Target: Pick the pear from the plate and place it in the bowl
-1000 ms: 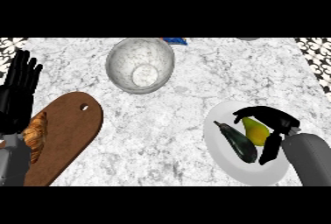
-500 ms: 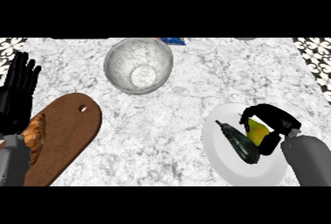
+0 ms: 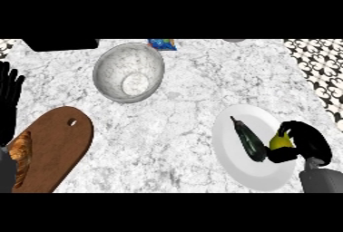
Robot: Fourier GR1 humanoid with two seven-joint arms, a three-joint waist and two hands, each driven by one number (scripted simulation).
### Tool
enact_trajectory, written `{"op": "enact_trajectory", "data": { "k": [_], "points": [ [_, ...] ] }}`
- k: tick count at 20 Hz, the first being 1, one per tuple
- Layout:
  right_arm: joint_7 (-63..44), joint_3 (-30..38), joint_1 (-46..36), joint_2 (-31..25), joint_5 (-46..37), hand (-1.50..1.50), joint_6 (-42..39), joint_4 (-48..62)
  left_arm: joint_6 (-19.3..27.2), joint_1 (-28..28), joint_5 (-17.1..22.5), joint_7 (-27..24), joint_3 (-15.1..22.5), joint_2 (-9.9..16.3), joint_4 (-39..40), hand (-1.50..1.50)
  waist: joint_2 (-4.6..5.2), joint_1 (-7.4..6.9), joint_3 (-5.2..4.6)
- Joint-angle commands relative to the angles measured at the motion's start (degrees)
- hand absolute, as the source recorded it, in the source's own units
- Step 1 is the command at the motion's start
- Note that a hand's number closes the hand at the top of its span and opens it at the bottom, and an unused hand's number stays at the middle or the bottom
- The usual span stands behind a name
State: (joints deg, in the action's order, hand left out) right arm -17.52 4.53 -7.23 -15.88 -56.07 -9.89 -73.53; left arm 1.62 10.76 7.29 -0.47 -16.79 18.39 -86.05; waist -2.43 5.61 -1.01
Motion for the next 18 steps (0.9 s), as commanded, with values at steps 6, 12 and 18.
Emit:
{"op": "enact_trajectory", "data": {
  "k": [6, 12, 18],
  "points": [
    [-24.6, -6.7, 10.5, 6.5, -13.6, 1.50, 1.8, -29.9, 0.7, 0.2, -0.5, 0.5, 0.4, -0.4, -0.7, 0.00, 0.60, 0.26, 0.46],
    [-34.0, -19.4, 8.8, 11.7, -20.4, 1.50, -8.1, -53.9, -0.3, 0.7, 0.0, -0.1, 1.3, -1.1, -0.4, 0.00, 1.18, -2.51, 0.55],
    [-47.6, -33.5, -2.0, 15.7, -25.1, 1.50, -18.7, -66.3, -1.0, 2.7, 0.2, -0.5, 2.5, -1.7, 0.1, 0.00, 1.94, -5.20, 0.72]
  ]
}}
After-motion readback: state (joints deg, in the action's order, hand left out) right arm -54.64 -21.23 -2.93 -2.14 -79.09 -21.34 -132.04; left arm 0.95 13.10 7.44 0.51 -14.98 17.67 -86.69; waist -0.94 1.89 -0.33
